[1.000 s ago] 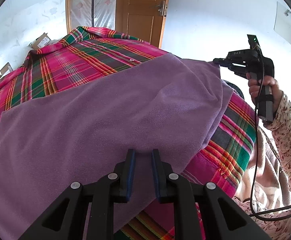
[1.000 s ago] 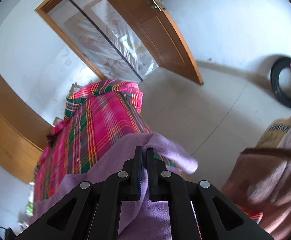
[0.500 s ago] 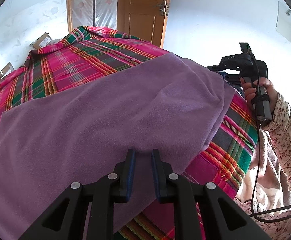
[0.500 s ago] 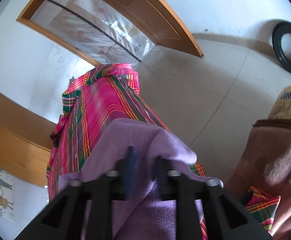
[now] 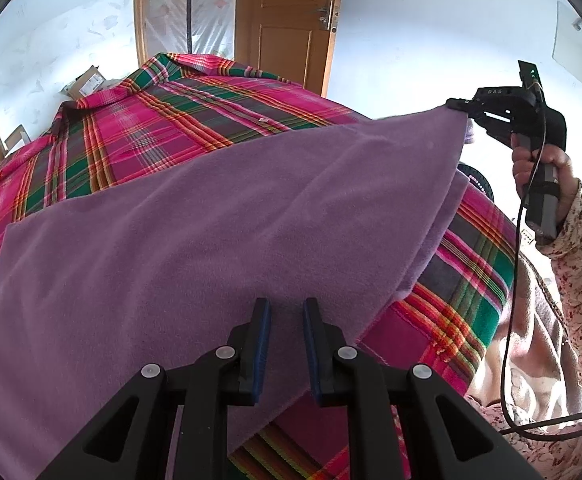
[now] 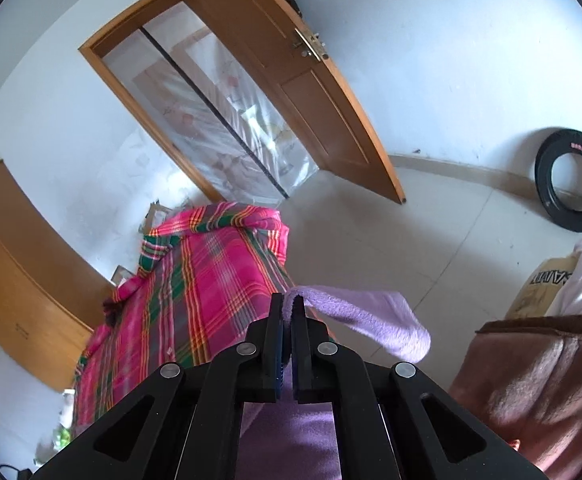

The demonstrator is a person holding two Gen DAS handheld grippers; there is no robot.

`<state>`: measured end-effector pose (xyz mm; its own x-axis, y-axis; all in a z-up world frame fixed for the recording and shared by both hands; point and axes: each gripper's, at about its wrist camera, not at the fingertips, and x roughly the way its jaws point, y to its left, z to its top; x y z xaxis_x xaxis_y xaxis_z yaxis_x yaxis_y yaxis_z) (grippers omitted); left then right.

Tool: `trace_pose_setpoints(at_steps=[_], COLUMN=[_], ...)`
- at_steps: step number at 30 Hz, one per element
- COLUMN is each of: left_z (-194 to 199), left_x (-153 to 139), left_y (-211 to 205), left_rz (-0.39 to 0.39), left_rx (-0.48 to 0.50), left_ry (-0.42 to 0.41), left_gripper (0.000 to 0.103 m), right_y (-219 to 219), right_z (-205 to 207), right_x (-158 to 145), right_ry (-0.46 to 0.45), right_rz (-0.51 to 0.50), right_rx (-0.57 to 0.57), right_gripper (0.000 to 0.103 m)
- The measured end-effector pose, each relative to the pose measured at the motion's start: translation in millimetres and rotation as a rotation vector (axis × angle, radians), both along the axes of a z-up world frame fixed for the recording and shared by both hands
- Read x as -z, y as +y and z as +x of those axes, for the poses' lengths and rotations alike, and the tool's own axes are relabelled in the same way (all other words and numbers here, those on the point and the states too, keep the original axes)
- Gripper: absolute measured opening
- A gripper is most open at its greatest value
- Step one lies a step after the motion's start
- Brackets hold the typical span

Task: Fold clothes

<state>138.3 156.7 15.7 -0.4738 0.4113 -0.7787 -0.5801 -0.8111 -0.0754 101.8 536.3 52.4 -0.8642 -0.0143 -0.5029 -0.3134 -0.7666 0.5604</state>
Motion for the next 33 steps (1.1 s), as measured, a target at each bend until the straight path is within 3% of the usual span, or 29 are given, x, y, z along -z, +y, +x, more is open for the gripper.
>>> trace_pose_setpoints(at_steps=[10,18,23,26,29,33], left_z=[2,4,11,14,17,20], left_x=[1,1,0,-1,-2,-4], left_y=[2,-4,-5,-9,-12,-20], left_rz=[-0.005,0.034,0.050,0.080,0.095,0.117], left_rx=[0.016,0.024,0.043,0.065,0.070,0.067], left_ry=[-0.006,-0.032,-0.035,-0.046,-0.049,-0.047], left_gripper=[0.016,0.016,0.016,0.016,0.016,0.016], right_y=[18,18,14,0,-26,-74], right_z=[15,9,15,23,31,32], right_x=[53,63,65,54,31,7], right_ry=[-0.145,-0.244,-0.315,-0.345,-0.297,-0.216], right_rz=[-0.095,-0.109,-0.091,0.011,0.134,0.270], right_rx=[0.075,0.085,0.160,0.243,0.259,0.163], right_gripper=[0.003,0.006,0.012,0.018,0.018,0.019])
